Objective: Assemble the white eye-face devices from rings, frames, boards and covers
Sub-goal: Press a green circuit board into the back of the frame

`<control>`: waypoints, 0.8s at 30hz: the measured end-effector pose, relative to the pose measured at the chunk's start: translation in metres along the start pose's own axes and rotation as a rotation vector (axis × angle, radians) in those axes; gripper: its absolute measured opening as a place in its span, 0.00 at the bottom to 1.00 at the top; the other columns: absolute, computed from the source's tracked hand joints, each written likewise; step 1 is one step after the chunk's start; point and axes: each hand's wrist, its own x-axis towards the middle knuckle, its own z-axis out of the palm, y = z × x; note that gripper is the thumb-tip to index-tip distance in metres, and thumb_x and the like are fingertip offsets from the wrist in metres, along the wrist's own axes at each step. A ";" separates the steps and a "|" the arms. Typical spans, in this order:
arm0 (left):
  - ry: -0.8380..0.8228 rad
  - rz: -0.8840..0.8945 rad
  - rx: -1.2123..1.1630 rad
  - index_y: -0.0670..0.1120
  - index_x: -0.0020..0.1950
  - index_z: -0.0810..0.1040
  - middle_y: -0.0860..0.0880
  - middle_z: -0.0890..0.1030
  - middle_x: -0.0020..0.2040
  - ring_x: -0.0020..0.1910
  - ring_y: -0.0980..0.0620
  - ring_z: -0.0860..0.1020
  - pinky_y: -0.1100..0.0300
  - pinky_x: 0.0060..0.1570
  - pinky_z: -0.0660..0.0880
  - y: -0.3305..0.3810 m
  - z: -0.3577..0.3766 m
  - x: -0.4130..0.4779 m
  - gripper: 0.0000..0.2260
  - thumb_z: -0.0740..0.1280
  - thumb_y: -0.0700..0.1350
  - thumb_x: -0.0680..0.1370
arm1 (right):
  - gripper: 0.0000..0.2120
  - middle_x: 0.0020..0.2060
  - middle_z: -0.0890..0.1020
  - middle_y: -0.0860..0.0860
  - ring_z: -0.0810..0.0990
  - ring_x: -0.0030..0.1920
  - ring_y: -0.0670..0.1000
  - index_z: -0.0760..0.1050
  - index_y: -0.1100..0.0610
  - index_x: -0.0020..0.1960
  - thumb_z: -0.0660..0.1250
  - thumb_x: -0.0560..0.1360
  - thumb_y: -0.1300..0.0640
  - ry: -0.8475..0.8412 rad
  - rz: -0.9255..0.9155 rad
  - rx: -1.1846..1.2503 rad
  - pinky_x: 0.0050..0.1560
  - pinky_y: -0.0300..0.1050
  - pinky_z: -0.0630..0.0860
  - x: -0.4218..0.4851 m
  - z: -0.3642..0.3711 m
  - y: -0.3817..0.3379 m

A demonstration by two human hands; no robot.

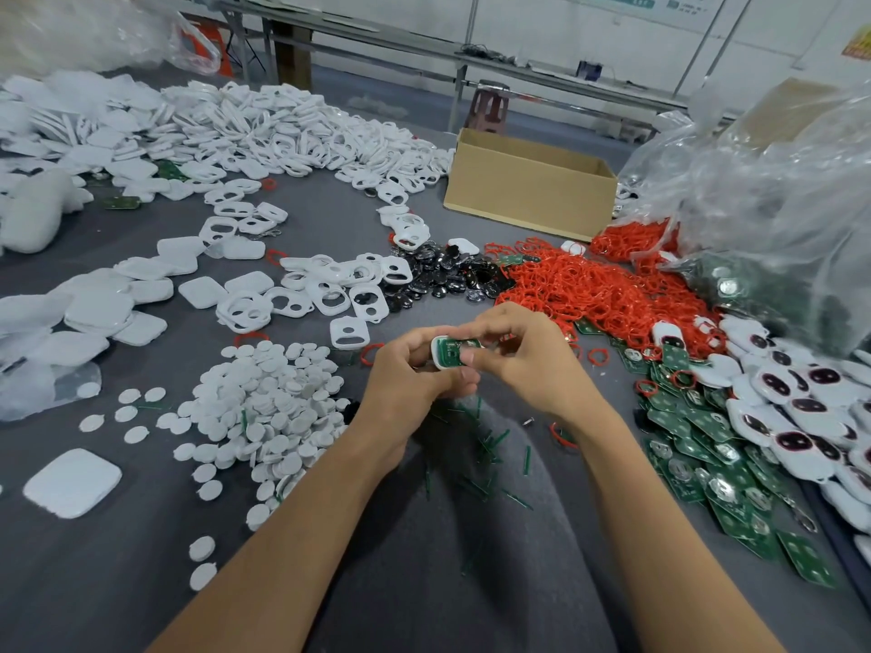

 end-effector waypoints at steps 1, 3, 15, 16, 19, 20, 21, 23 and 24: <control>-0.003 -0.001 -0.005 0.36 0.60 0.77 0.38 0.83 0.48 0.41 0.46 0.81 0.58 0.43 0.82 0.000 0.000 0.000 0.20 0.71 0.26 0.69 | 0.13 0.43 0.77 0.48 0.74 0.42 0.44 0.83 0.52 0.53 0.73 0.71 0.65 -0.001 -0.013 -0.013 0.44 0.34 0.69 0.000 0.000 0.000; -0.007 -0.003 -0.013 0.37 0.59 0.77 0.39 0.83 0.48 0.41 0.46 0.81 0.58 0.43 0.82 0.000 0.000 0.000 0.19 0.71 0.26 0.69 | 0.13 0.42 0.78 0.46 0.75 0.41 0.43 0.83 0.53 0.53 0.73 0.71 0.65 0.011 -0.029 -0.039 0.43 0.33 0.69 0.000 0.001 0.000; 0.000 -0.036 -0.059 0.42 0.53 0.80 0.45 0.86 0.42 0.36 0.50 0.83 0.60 0.39 0.81 0.000 -0.001 0.004 0.09 0.68 0.32 0.75 | 0.11 0.36 0.78 0.41 0.77 0.40 0.48 0.81 0.56 0.48 0.75 0.68 0.66 0.107 -0.083 -0.066 0.42 0.37 0.74 0.000 0.004 -0.001; 0.002 -0.038 -0.057 0.42 0.53 0.80 0.45 0.86 0.42 0.36 0.50 0.84 0.60 0.39 0.81 0.000 -0.001 0.004 0.09 0.66 0.31 0.76 | 0.11 0.38 0.79 0.44 0.78 0.41 0.48 0.80 0.55 0.48 0.75 0.68 0.65 0.106 -0.084 -0.064 0.44 0.38 0.75 0.000 0.005 0.000; 0.006 -0.042 -0.042 0.44 0.52 0.80 0.46 0.86 0.41 0.35 0.50 0.83 0.59 0.39 0.81 0.001 -0.001 0.004 0.11 0.64 0.30 0.77 | 0.11 0.42 0.82 0.48 0.80 0.46 0.47 0.78 0.54 0.48 0.75 0.69 0.65 0.098 -0.084 -0.056 0.49 0.41 0.75 0.000 0.005 0.001; 0.008 -0.042 -0.037 0.44 0.52 0.80 0.47 0.85 0.41 0.35 0.50 0.83 0.59 0.39 0.81 0.001 -0.001 0.004 0.11 0.64 0.30 0.78 | 0.11 0.42 0.82 0.48 0.80 0.46 0.46 0.78 0.54 0.48 0.75 0.69 0.65 0.096 -0.082 -0.051 0.50 0.41 0.76 0.000 0.006 0.001; 0.010 -0.043 -0.034 0.43 0.52 0.80 0.47 0.85 0.41 0.35 0.50 0.83 0.59 0.39 0.81 0.002 -0.001 0.004 0.10 0.63 0.31 0.78 | 0.11 0.42 0.82 0.48 0.80 0.46 0.45 0.78 0.54 0.48 0.75 0.69 0.65 0.096 -0.080 -0.047 0.50 0.41 0.76 0.000 0.006 0.001; 0.017 -0.044 -0.029 0.43 0.53 0.80 0.47 0.85 0.41 0.35 0.50 0.83 0.59 0.38 0.81 0.002 0.000 0.003 0.10 0.62 0.31 0.79 | 0.11 0.41 0.81 0.47 0.79 0.45 0.44 0.77 0.54 0.47 0.74 0.69 0.65 0.098 -0.075 -0.041 0.49 0.40 0.76 -0.001 0.006 0.001; 0.022 -0.044 -0.025 0.42 0.53 0.80 0.47 0.85 0.41 0.35 0.50 0.83 0.59 0.38 0.81 0.003 0.000 0.003 0.10 0.62 0.31 0.79 | 0.11 0.41 0.81 0.47 0.79 0.44 0.43 0.77 0.54 0.47 0.74 0.69 0.65 0.097 -0.074 -0.041 0.49 0.39 0.75 -0.001 0.007 0.001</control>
